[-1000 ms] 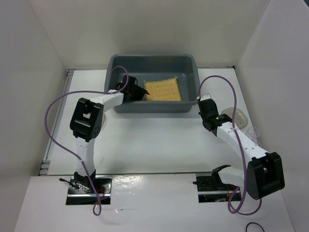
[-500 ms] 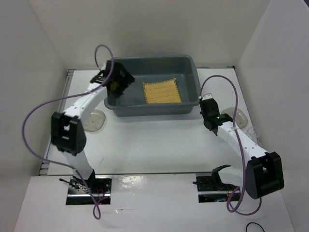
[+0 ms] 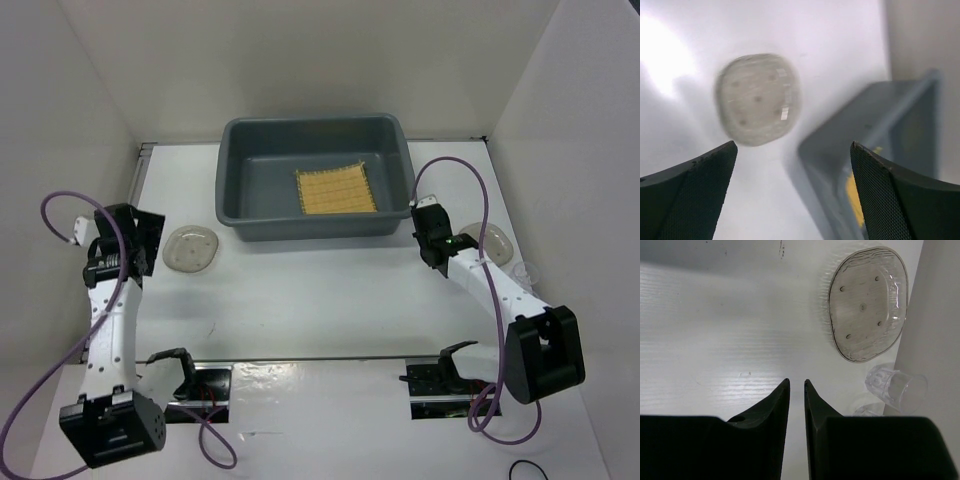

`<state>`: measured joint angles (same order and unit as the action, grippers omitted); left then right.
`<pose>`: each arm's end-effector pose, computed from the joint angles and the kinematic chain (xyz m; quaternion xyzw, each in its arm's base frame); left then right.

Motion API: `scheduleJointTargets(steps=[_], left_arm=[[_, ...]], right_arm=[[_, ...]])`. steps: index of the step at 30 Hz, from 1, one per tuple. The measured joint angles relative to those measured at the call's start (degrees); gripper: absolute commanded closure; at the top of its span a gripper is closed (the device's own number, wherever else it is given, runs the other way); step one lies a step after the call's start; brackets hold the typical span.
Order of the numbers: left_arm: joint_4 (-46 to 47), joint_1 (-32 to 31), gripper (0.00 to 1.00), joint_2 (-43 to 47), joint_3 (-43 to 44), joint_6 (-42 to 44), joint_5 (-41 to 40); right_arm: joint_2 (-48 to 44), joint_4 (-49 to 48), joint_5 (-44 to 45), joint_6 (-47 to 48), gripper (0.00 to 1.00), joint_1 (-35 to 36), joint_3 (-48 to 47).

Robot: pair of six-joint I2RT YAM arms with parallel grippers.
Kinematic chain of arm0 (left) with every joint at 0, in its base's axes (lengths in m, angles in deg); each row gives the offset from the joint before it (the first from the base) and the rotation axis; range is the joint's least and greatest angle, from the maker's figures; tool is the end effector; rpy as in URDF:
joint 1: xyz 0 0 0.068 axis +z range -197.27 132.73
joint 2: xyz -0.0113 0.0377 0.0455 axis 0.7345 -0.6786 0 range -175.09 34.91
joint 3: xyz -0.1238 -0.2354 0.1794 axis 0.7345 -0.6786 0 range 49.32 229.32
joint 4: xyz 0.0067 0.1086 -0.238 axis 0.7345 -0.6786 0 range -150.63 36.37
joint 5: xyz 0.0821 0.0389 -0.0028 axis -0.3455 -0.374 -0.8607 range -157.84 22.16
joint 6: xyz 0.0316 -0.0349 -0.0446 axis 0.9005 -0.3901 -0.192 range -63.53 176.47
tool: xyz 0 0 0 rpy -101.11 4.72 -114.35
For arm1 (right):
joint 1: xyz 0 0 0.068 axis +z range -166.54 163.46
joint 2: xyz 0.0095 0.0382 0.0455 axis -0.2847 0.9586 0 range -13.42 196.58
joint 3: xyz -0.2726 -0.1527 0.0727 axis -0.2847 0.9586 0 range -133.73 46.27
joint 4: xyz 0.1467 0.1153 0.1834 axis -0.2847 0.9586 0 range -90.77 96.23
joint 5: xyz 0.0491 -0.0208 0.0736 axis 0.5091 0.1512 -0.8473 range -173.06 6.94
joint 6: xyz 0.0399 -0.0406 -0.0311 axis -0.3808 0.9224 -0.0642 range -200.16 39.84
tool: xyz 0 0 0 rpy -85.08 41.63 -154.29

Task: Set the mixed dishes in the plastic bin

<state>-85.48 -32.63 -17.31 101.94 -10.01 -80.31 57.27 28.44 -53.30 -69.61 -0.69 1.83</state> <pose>0.1697 0.0556 0.3585 -0.6042 0.6243 -0.1273 0.4785 0.2278 0.0385 0.2574 -0.1365 0.9159 -0.2316 0.2979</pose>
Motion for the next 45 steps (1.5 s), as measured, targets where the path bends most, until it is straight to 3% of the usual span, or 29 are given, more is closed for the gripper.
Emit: scheduleJointTargets(steps=[6, 19, 23, 27, 30, 32, 39, 45], left_arm=[[-2.58, 7.74, 0.0, -8.7, -6.91, -4.7, 5.57], [9.11, 10.82, 0.0, -25.73, -12.92, -7.39, 14.8], [12.76, 10.86, 0.13, -28.39, -13.99, -7.32, 17.38], [17.97, 10.99, 0.34, -30.58, -14.53, -7.04, 20.39], [20.35, 10.99, 0.67, -32.22, -14.75, -6.21, 21.33], [20.9, 10.99, 1.0, -33.31, -14.82, -5.66, 21.62], [17.27, 10.95, 1.0, -38.07, -7.37, -0.55, 21.35], [9.46, 11.72, 1.0, -27.65, 3.02, 0.04, 14.16]], right_arm=[[0.04, -0.02, -0.26, 0.2, 0.77, 0.0, 0.0], [-0.11, -0.04, -0.44, 0.44, 0.74, 0.0, 0.0], [-0.11, -0.04, -0.44, 0.44, 0.74, 0.0, 0.0], [-0.13, -0.04, -0.46, 0.44, 0.73, 0.0, 0.0], [-0.13, -0.04, -0.46, 0.44, 0.73, 0.0, 0.0], [-0.13, -0.04, -0.46, 0.46, 0.73, 0.0, 0.0], [-0.13, -0.04, -0.46, 0.44, 0.73, 0.0, 0.0], [-0.13, -0.04, -0.46, 0.44, 0.73, 0.0, 0.0]])
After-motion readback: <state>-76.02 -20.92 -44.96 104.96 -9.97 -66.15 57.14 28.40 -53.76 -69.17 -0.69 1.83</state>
